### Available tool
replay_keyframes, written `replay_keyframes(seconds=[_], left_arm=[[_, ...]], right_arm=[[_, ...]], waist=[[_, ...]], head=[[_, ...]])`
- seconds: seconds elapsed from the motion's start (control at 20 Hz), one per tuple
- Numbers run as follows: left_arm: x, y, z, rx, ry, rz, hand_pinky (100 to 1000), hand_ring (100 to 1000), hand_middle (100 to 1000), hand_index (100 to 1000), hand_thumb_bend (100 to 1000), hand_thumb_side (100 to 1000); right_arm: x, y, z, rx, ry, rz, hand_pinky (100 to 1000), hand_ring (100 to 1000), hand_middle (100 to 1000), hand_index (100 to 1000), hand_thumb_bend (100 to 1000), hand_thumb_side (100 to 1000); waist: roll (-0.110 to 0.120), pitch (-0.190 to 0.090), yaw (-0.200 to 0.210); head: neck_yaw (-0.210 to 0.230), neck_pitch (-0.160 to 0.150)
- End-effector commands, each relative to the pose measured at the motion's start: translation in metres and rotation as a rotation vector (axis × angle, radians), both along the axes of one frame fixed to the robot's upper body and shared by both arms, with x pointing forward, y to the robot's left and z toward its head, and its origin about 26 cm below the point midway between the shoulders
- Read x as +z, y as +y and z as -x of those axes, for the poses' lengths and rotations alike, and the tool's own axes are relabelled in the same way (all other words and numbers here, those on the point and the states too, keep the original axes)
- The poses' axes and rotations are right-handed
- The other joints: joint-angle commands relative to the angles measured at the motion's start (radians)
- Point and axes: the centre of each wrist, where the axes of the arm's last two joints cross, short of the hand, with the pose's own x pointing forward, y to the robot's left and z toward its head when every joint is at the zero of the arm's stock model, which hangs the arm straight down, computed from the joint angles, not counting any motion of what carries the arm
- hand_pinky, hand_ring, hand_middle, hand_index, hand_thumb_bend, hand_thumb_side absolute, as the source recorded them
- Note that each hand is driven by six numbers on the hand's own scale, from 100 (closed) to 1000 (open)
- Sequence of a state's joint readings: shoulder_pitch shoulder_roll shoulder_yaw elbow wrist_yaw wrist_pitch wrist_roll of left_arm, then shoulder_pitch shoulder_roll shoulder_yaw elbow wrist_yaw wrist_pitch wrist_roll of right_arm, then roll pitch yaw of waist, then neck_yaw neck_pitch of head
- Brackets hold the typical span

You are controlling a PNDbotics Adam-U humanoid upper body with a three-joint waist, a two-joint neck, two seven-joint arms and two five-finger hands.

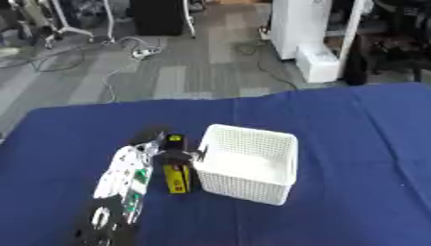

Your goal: Pick up objects on the table and place them in the box.

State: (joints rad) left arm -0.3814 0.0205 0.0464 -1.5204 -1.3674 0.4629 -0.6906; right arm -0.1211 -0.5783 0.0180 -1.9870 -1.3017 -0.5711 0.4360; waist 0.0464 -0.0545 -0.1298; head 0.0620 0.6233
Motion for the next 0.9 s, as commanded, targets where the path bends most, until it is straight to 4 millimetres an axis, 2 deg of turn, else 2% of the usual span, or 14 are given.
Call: replay_keyframes(seconds=[0.05,0.25,0.3,0.7,0.9], left_arm=[[0.0037,0.0025,-0.0020,0.021,-0.001,0.005,396,731,1000,1000,458,622],[-0.0007,0.0042,-0.0027,0.030,0.014,-0.002,398,734,1000,1000,395,598],[-0.0012,0.0043,-0.0029,0.031,0.015,-0.005,397,734,999,1000,337,586],[-0.0034,0.0059,-0.0050,0.025,0.028,-0.031,409,736,995,992,317,534],[-0.0046,0.0068,-0.0059,0.028,0.030,-0.039,405,728,989,985,225,513]], right_arm=[[0.0105,-0.0025,0.0003,0.000,-0.028,0.023,178,310,320,487,100,1000],[0.0103,-0.0025,0.0004,0.000,-0.028,0.023,178,310,320,486,100,1000],[0.0103,-0.0024,0.0004,0.000,-0.028,0.023,178,310,320,486,100,1000],[0.0108,-0.0022,0.0001,0.002,-0.027,0.022,178,310,320,486,100,1000],[0.0111,-0.0022,0.0000,0.003,-0.027,0.022,178,310,320,486,100,1000]], waist=[[-0.005,-0.006,0.000],[-0.005,-0.005,0.000],[-0.005,-0.005,0.000],[-0.004,-0.006,-0.002],[-0.003,-0.006,-0.002]], head=[[0.001,0.003],[0.001,0.003],[0.001,0.003],[0.002,0.002],[0.002,0.002]])
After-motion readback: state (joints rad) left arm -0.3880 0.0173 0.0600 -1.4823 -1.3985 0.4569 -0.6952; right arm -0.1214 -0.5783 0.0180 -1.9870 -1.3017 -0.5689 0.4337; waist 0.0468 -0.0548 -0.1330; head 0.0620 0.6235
